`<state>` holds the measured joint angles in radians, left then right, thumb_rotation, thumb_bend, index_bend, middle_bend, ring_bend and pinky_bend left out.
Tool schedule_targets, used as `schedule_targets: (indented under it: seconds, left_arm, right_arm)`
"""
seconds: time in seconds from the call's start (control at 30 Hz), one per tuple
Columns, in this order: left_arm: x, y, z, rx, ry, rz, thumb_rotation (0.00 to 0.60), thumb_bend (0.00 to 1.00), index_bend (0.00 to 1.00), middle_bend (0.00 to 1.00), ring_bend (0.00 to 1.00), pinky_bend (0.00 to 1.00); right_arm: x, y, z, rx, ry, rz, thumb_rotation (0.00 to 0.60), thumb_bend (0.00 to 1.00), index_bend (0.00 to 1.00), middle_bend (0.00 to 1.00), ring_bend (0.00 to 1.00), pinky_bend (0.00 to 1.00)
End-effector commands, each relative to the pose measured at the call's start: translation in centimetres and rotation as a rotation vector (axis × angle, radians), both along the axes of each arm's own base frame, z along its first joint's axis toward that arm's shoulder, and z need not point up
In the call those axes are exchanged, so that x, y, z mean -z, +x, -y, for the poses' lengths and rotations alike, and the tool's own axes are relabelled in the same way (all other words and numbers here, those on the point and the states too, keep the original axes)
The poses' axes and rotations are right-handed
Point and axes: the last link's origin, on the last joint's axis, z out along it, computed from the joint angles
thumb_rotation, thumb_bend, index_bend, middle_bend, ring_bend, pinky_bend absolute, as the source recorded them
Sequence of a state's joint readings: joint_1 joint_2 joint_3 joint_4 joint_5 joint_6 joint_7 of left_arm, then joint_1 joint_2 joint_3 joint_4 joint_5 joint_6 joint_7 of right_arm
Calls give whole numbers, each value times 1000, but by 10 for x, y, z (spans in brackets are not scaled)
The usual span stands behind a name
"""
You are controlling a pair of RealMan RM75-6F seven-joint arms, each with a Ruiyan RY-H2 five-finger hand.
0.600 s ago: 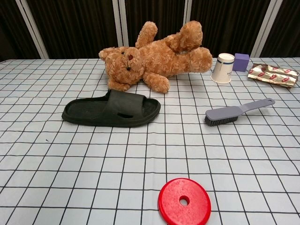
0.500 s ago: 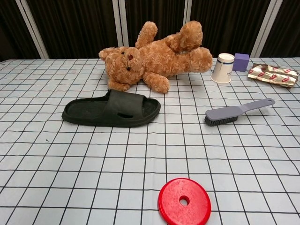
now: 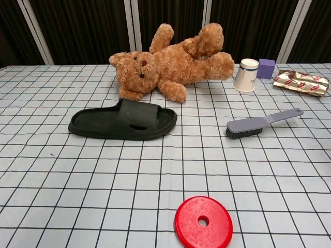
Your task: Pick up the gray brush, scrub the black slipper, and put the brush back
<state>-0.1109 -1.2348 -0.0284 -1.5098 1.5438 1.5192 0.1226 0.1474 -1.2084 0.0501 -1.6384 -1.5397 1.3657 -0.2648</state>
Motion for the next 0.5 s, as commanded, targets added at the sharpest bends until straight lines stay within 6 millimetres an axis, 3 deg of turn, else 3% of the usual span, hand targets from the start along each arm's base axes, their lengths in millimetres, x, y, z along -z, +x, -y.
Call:
schedule_targets:
  seconds: [0.03,0.27,0.5]
  left_arm:
    - [-2,-3,-2,-10,-3,8,600,97,0,0,0,2]
    - [1,-10,-9,-49,-23,7,600,97,0,0,0,2]
    - [6,-17,-17,-85,-61,-9,600,98,0,0,0,3]
  right_arm:
    - [22,21,30,-68,75,-16,600,454,5,22,0,0]
    - [53,47,64,-134,140,-80,600,454,27,53,5,0]
    - [82,74,97,-182,184,-106,600,454,119,113,46,16]
